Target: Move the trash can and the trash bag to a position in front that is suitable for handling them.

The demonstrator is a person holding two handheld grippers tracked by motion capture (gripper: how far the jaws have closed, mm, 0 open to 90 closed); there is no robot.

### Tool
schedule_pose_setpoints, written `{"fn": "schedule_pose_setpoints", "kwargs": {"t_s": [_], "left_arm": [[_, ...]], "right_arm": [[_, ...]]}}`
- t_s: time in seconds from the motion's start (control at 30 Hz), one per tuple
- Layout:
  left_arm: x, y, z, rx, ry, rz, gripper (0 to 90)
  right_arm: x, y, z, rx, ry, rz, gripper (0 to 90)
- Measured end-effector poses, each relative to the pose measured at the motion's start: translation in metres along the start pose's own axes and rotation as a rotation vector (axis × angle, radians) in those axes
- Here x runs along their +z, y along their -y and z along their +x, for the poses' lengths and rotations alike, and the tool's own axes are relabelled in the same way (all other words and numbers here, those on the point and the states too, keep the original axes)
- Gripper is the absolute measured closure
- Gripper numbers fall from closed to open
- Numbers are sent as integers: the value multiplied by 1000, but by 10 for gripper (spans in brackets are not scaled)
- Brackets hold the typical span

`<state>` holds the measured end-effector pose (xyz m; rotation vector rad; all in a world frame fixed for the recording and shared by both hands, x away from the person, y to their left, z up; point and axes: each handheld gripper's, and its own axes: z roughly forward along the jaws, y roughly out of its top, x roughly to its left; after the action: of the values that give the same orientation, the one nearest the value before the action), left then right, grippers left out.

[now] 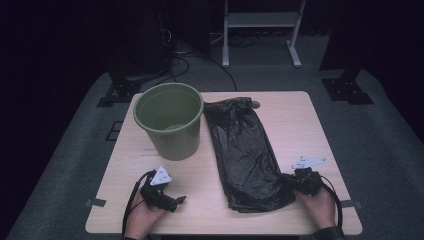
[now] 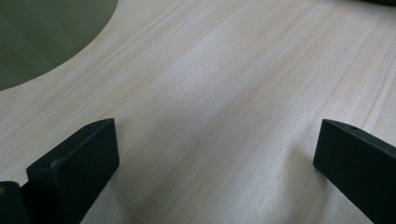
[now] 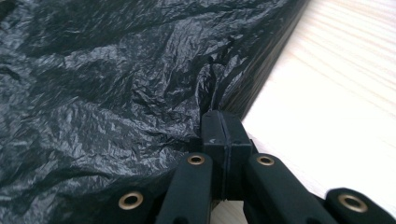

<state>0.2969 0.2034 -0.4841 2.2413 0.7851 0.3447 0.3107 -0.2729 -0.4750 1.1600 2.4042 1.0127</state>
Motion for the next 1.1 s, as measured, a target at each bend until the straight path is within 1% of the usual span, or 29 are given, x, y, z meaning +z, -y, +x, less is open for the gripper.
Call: {"fn": "schedule_pose_setpoints", "kwargs": {"t_s": [0.17, 0.23, 0.33, 0.43, 0.6, 0.67, 0.73, 0.93, 0.97, 1.0, 1.1], "left_arm": [[0, 0, 0, 0, 0, 0, 0], [0, 0, 0, 0, 0, 0, 0], [0, 0, 0, 0, 0, 0, 0], [0, 0, 0, 0, 0, 0, 0], [0, 0, 0, 1, 0, 0, 0], [0, 0, 0, 0, 0, 0, 0], [0, 0, 0, 0, 0, 0, 0], [0, 0, 0, 0, 0, 0, 0], [0, 0, 0, 0, 0, 0, 0], [0, 0, 0, 0, 0, 0, 0], [0, 0, 0, 0, 0, 0, 0]], "right_arm": [[-7, 5, -6, 19, 36, -14, 900], [-11, 8, -10, 29, 52, -12, 900], [-18, 12, -15, 44, 62, -21, 900], [-25, 18, -17, 42, 85, -11, 900], [-39, 33, -22, 67, 102, -5, 900], [-46, 38, -24, 82, 115, -10, 900], [-51, 43, -25, 86, 127, -11, 900], [-64, 60, -26, 99, 149, 9, 900], [-64, 60, -26, 99, 149, 9, 900], [-72, 67, -27, 110, 164, 9, 900], [-79, 74, -27, 110, 181, 15, 899]]}}
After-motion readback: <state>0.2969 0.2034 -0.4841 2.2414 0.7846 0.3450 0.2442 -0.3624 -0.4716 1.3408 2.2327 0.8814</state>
